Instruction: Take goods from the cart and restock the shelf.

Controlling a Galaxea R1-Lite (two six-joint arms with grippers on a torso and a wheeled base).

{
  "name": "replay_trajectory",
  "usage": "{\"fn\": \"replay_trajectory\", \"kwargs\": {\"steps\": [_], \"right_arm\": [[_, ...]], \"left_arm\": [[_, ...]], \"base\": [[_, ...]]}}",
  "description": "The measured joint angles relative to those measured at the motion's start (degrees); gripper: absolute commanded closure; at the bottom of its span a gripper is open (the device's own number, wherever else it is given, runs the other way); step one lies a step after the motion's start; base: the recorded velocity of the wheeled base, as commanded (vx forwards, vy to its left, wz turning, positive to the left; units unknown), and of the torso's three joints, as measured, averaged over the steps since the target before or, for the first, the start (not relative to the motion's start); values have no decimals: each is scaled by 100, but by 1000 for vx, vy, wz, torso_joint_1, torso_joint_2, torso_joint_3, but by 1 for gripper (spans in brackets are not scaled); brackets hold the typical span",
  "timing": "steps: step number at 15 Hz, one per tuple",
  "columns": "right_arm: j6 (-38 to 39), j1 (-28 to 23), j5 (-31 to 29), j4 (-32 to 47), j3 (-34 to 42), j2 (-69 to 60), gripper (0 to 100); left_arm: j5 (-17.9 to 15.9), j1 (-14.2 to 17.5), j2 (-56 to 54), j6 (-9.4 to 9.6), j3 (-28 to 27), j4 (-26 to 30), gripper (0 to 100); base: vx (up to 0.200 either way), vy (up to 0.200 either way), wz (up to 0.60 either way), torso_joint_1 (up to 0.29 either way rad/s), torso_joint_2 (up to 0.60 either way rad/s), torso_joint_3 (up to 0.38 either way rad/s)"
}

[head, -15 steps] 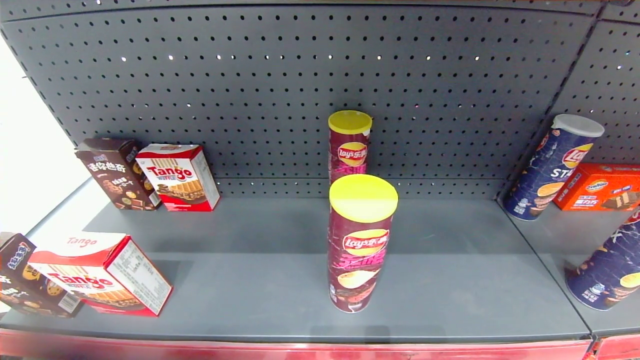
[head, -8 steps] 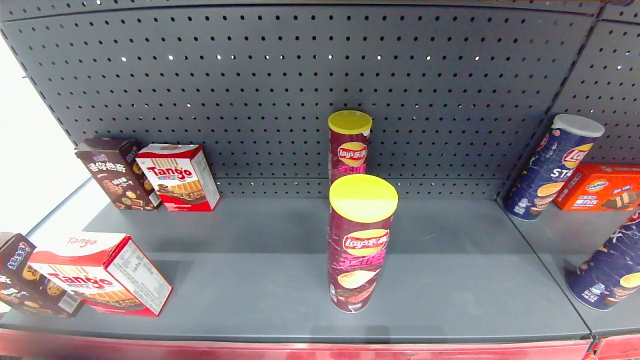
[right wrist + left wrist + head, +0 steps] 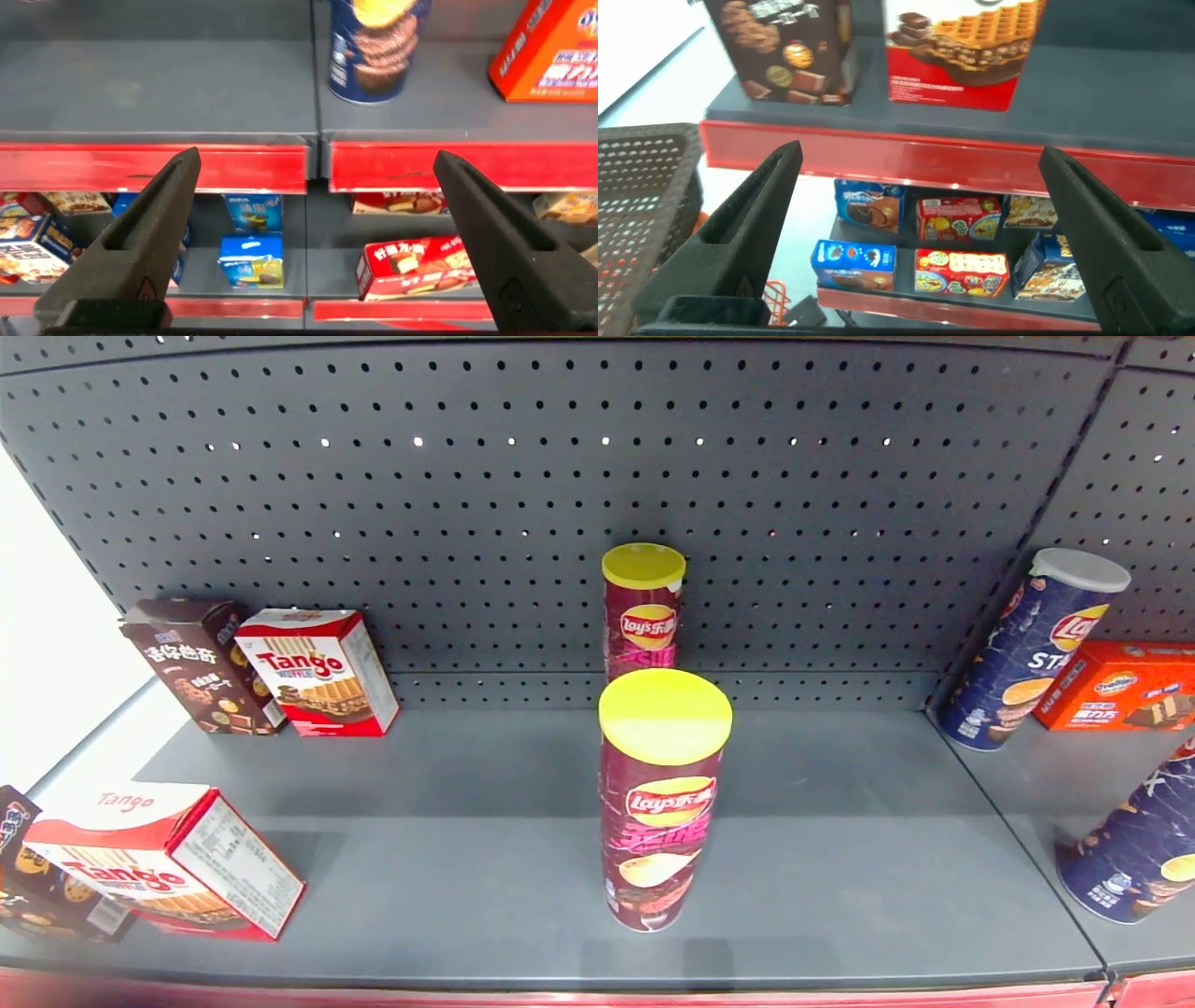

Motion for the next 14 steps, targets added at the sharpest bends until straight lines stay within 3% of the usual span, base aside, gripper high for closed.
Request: {"fn": "replay_trajectory", "kwargs": {"steps": [8,10,14], "right_arm": [[0,-6,5,-9,0,0,0],[2,-6,2,-9,0,0,0],[2,-11,2,-16,0,0,0]], "left_arm": [[5,-2,-2,12,0,2,0],[2,-2,-2,4,0,2,0],[2,-5,-2,6,0,2,0]], "base": [[0,0,0,0,0,0],[-200,0,0,2,-2,2],[0,0,0,0,0,0]]}}
